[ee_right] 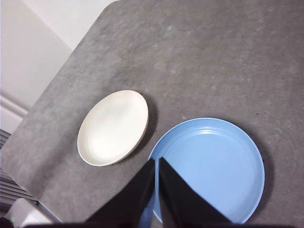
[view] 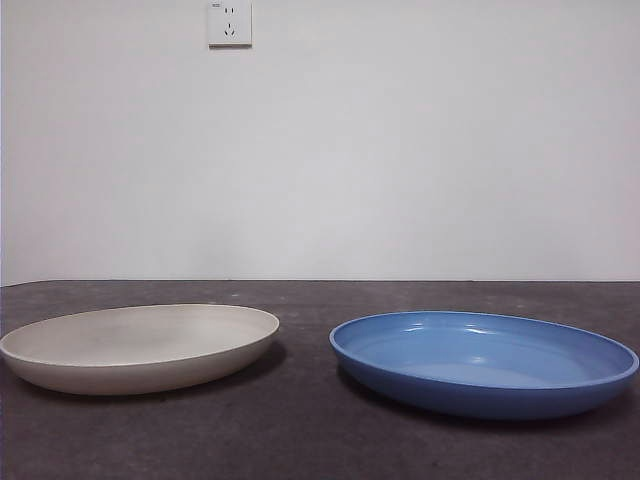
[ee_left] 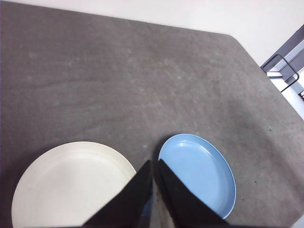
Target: Pick up the white plate, put it on the blue plate, put it on desk
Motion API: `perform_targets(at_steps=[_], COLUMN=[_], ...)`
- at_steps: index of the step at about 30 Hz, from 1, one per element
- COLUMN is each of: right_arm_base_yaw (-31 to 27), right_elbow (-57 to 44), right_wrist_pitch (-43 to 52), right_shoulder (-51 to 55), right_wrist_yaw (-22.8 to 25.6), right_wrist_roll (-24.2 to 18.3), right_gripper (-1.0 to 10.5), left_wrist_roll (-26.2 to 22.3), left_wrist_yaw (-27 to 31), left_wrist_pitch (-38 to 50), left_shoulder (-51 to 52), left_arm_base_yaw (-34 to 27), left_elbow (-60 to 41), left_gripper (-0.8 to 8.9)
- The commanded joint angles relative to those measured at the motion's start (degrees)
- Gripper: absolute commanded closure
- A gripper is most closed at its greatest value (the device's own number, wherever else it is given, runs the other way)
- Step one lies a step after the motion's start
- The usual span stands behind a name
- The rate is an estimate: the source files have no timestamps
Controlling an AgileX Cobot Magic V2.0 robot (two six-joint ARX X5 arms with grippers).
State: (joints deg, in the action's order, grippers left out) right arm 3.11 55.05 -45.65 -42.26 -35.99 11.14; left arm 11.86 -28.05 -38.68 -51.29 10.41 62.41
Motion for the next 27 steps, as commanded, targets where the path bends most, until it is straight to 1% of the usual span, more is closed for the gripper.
perform_targets(at_steps=[1, 2, 3, 4, 5, 7, 8, 9, 10, 16, 20, 23, 27], right_arm_base_yaw=[0.2, 0.2, 0.2, 0.2, 0.2, 0.2, 0.2, 0.2, 0.2, 0.2, 0.2, 0.2, 0.2], right_elbow=[1.2, 1.2, 1.2, 1.2, 1.2, 1.2, 1.2, 1.2, 1.2, 1.2, 1.2, 1.2, 1.2], right_wrist_pitch=[0.4, 0.4, 0.4, 0.4, 0.5, 0.5, 0.5, 0.5, 0.5, 0.5, 0.5, 0.4, 0.4], right_shoulder=[-0.3, -0.3, -0.3, -0.3, -0.3, -0.3, -0.3, -0.3, -0.3, -0.3, -0.3, -0.2, -0.3], right_wrist_yaw=[-0.1, 0.0, 0.0, 0.0, 0.0, 0.0, 0.0, 0.0, 0.0, 0.0, 0.0, -0.1, -0.3], right_wrist_roll=[-1.7, -1.8, -2.0, -2.2, -2.2, -2.2, -2.2, -2.2, -2.2, -3.0, -3.0, -3.0, -2.9], right_gripper=[9.3, 9.1, 8.5, 7.6, 6.7, 4.6, 3.9, 3.4, 3.3, 3.3, 3.3, 3.3, 3.3], left_wrist_roll=[-0.9, -0.9, -0.9, -0.9, -0.9, -0.9, -0.9, -0.9, -0.9, -0.8, -1.1, -2.6, -3.5], left_wrist_yaw=[-0.3, -0.3, -0.3, -0.3, -0.3, -0.3, -0.3, -0.3, -0.3, -0.3, -0.3, -0.3, -0.3], left_wrist_pitch=[0.1, 0.0, -0.1, -0.2, -0.4, -0.6, -0.5, -0.5, -0.6, -1.3, -4.8, -8.3, -10.2], left_shoulder=[-0.5, -0.4, -0.4, -0.4, -0.4, -0.4, -0.4, -0.4, -0.4, -0.4, -1.0, -3.0, -7.5], left_arm_base_yaw=[0.2, 0.2, 0.2, 0.2, 0.2, 0.2, 0.2, 0.2, 0.2, 0.2, -0.2, -2.3, -5.7], left_elbow=[1.0, 1.0, 1.0, 1.0, 1.0, 1.0, 1.0, 1.0, 1.0, 1.0, 1.1, 1.1, 1.3], left_gripper=[7.72, 7.47, 6.98, 6.23, 5.36, 2.79, 1.83, 1.08, 0.86, 0.94, 0.94, 0.94, 0.97])
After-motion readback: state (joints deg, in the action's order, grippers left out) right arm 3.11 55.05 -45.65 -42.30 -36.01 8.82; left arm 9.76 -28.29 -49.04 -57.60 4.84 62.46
